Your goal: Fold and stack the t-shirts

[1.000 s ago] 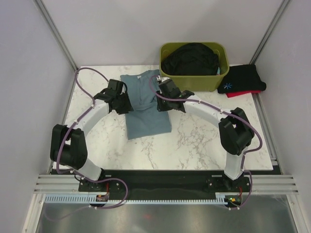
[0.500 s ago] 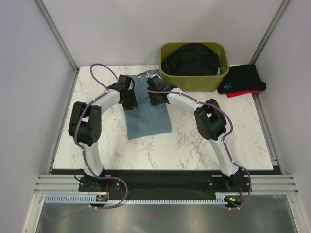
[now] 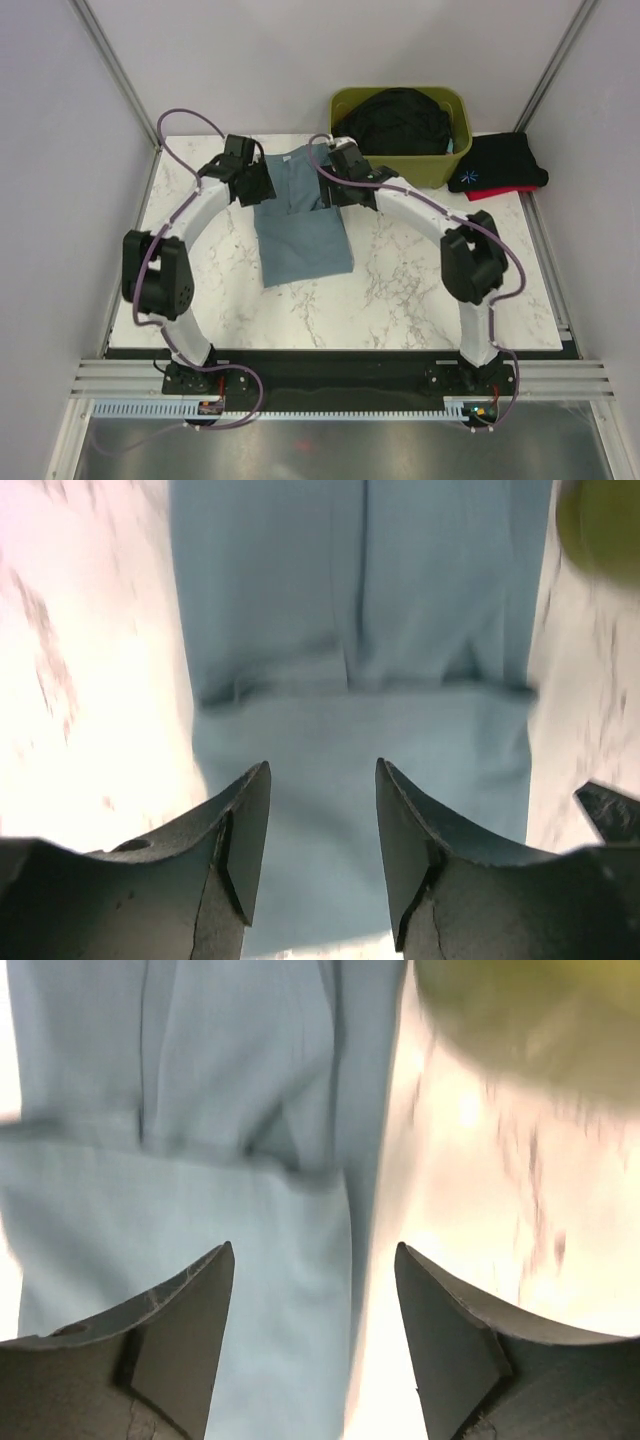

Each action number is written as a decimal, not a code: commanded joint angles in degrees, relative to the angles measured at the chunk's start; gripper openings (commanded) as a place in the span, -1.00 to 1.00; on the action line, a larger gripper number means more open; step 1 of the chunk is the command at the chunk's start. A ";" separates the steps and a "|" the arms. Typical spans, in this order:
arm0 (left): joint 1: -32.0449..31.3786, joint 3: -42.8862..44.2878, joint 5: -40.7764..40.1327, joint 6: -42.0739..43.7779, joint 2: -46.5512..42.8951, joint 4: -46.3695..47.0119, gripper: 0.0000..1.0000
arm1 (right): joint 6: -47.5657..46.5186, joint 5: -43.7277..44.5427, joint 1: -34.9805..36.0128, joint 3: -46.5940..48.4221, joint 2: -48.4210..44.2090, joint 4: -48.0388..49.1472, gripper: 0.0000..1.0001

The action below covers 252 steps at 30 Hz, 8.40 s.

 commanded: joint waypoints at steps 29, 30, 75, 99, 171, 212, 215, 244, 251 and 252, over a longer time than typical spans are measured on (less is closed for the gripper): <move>-4.50 -56.98 9.34 -12.70 -37.62 18.36 0.05 | 9.65 -20.30 -0.90 -54.70 -20.13 29.07 -0.18; -4.50 -57.07 9.34 -12.79 -37.44 18.71 0.05 | 9.74 -20.39 -0.90 -55.14 -20.31 29.24 -0.17; -19.08 -61.56 6.09 -27.02 -63.09 7.04 -0.96 | 15.36 -21.54 2.08 -69.64 -53.17 12.65 -1.00; -24.89 -40.29 4.60 -25.37 -72.52 -18.02 -0.96 | 28.02 -7.92 11.14 -56.12 -76.22 -15.58 -1.00; 3.68 -9.41 12.32 0.57 -17.12 -9.85 0.13 | 8.59 -14.44 -4.51 -45.65 -25.68 16.76 0.59; 1.92 -31.40 9.09 10.23 -38.49 -7.65 0.09 | 9.74 0.46 3.79 -57.16 -48.73 2.50 0.96; 1.92 -32.99 7.94 10.32 -39.81 -7.56 0.09 | 7.90 -3.50 -0.36 -56.20 -42.84 6.72 0.96; 1.92 -33.87 10.05 10.41 -38.06 -6.60 0.05 | 6.92 -24.26 -10.83 -50.58 -22.36 27.13 0.96; 1.92 -33.96 9.69 10.41 -37.62 -6.60 0.04 | 7.54 -26.10 -11.62 -47.32 -12.76 31.96 0.96; 1.92 -33.96 9.69 10.41 -37.53 -6.51 0.04 | 7.89 -26.46 -11.71 -47.41 -12.06 32.40 0.95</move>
